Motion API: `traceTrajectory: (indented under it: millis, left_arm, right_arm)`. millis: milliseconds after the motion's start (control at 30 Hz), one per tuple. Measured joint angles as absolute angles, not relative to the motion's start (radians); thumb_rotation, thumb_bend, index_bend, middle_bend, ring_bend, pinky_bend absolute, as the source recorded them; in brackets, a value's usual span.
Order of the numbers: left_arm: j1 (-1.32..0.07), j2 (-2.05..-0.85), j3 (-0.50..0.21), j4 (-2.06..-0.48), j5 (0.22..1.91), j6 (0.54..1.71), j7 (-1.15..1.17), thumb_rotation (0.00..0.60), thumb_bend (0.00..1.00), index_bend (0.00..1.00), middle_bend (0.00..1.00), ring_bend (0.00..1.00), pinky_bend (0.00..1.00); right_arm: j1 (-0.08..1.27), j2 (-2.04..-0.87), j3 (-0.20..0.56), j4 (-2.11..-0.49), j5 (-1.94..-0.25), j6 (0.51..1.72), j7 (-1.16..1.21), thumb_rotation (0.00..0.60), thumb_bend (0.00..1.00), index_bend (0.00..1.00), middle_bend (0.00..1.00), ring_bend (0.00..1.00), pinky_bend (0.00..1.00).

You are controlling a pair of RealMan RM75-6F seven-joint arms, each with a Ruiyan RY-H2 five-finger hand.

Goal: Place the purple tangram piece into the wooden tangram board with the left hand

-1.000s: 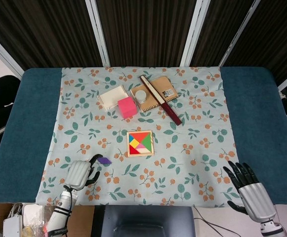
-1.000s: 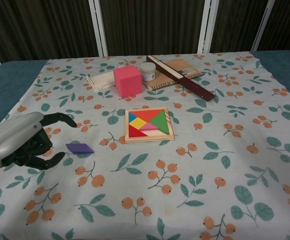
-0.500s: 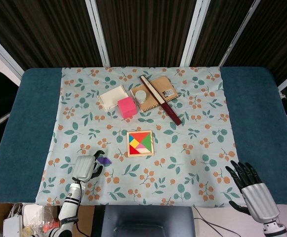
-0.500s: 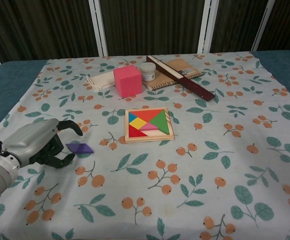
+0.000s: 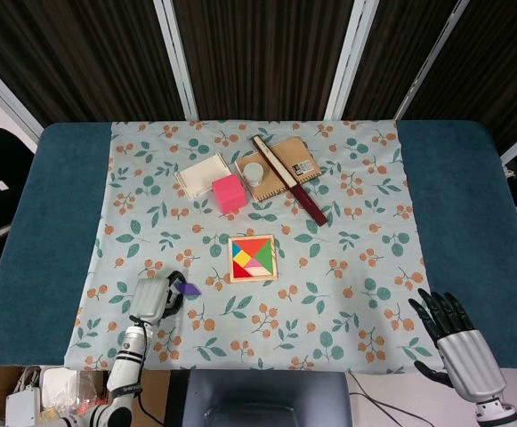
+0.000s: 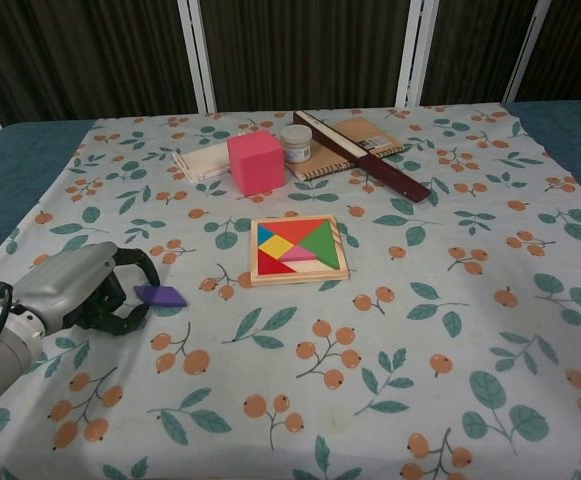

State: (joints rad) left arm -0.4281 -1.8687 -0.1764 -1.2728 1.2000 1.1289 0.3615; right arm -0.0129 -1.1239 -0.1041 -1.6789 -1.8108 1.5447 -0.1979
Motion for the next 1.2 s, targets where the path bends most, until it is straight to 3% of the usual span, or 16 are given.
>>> traceTrajectory:
  millis: [300, 800, 1200]
  left_arm:
    - [-0.434, -1.874, -0.166, -1.272, 1.211, 1.145, 0.345, 0.600, 0.37, 0.44, 1.00, 1.00, 1.00]
    - [-0.438, -1.870, -0.178, -1.321, 1.206, 1.170, 0.338, 0.600, 0.37, 0.54, 1.00, 1.00, 1.00]
    - [-0.512, -1.893, -0.293, -1.474, 1.030, 1.153, 0.492, 0.600, 0.37, 0.55, 1.00, 1.00, 1.00]
  right_arm:
    - [-0.013, -1.126, -0.104, -1.679, -1.809, 1.543, -0.202, 0.600, 0.12, 0.00, 0.00, 0.00, 0.00]
    - [-0.010, -1.126, -0.104, -1.681, -1.807, 1.535, -0.203, 0.600, 0.12, 0.00, 0.00, 0.00, 0.00]
    - [-0.004, -1.117, -0.113, -1.683, -1.819, 1.529, -0.182, 0.600, 0.12, 0.00, 0.00, 0.00, 0.00]
